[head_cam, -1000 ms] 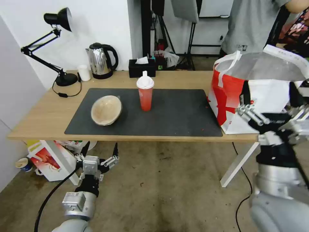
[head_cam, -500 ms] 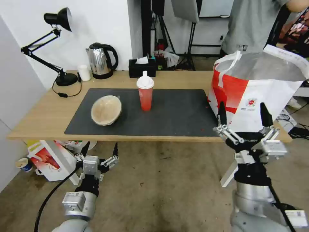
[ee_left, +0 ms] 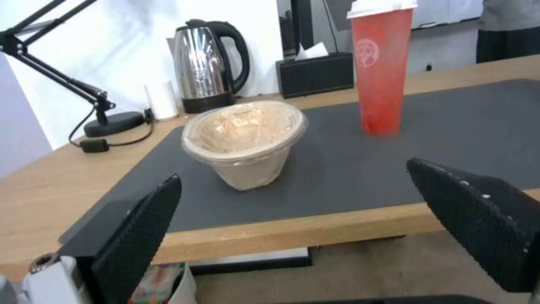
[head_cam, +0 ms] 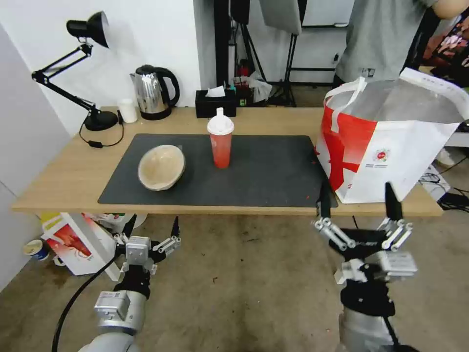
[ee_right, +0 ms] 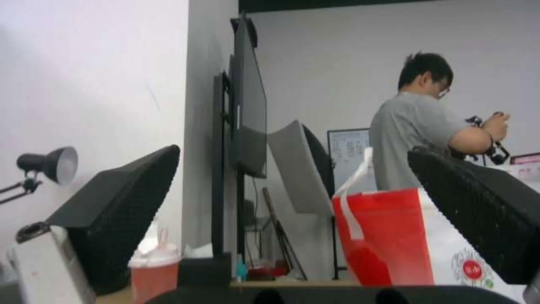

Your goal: Pick up the trash from the table and place it into the takeout bag.

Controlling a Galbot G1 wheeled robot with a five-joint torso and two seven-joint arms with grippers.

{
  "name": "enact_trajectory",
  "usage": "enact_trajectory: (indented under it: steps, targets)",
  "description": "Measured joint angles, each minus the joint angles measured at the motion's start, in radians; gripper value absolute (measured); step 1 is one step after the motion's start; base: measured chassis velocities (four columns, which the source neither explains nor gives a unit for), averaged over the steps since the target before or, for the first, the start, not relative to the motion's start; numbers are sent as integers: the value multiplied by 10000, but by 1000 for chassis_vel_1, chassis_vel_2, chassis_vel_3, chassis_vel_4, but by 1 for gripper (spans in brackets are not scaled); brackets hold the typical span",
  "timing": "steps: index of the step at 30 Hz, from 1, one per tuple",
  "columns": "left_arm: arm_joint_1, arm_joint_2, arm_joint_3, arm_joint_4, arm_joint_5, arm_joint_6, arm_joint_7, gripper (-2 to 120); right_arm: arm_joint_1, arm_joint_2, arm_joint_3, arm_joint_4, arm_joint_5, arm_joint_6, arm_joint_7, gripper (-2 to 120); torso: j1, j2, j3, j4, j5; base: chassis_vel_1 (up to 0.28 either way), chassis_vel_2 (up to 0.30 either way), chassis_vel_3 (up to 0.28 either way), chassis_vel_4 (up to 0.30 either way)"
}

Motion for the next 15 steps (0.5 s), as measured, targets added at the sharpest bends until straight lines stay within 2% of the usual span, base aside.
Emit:
enact_trajectory:
  steps: [15]
  targets:
    - [0,0,0,0,0,0,0,100,-380,10,-15,-308,-105,477,-30,100,-1,0,0,0,1,0,0,0,0]
